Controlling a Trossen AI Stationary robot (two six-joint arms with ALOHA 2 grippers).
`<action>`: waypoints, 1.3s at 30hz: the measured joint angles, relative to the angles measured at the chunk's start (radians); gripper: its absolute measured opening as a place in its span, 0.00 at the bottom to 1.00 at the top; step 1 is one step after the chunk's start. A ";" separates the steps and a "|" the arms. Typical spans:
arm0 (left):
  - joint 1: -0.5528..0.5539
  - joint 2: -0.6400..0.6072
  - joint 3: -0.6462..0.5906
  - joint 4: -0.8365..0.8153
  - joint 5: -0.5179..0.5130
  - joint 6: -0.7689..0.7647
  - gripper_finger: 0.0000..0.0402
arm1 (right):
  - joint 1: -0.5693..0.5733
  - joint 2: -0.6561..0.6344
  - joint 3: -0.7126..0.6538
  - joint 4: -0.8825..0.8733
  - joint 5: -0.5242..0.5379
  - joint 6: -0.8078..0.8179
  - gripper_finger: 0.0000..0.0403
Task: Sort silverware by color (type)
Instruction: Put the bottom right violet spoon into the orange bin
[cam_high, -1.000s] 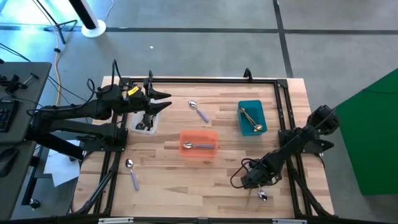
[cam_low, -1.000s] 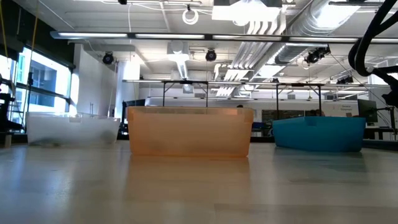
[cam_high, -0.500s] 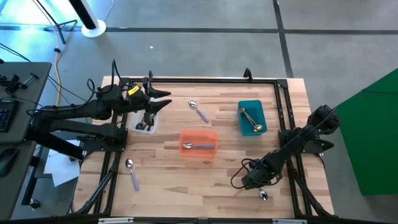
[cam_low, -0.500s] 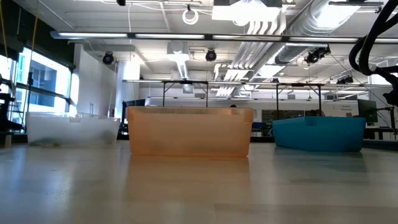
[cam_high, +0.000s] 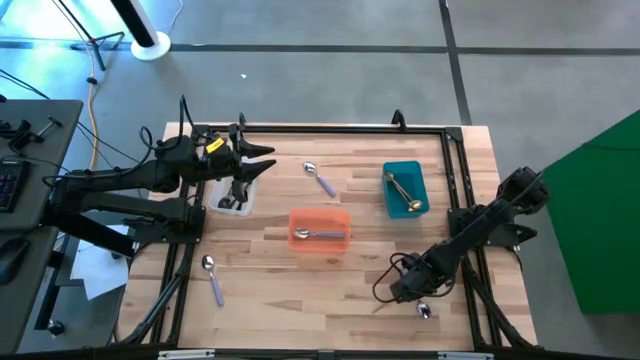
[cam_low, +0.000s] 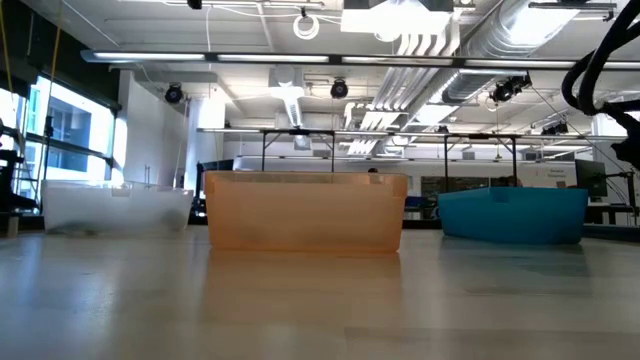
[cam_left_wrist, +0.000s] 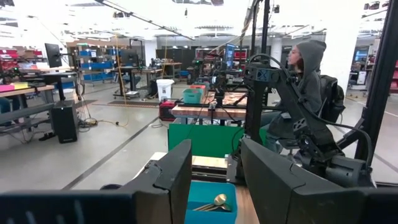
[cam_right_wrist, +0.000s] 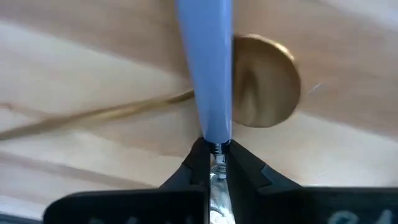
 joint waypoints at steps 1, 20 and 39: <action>0.000 0.000 0.000 0.000 0.000 0.000 0.33 | 0.003 -0.006 -0.001 -0.005 0.005 -0.001 0.03; 0.000 0.000 0.000 0.000 0.000 0.000 0.33 | 0.018 -0.200 0.001 -0.004 0.114 -0.094 0.00; 0.000 0.000 0.000 0.002 0.012 -0.081 0.33 | -0.327 -0.340 0.003 0.395 0.476 -0.984 0.00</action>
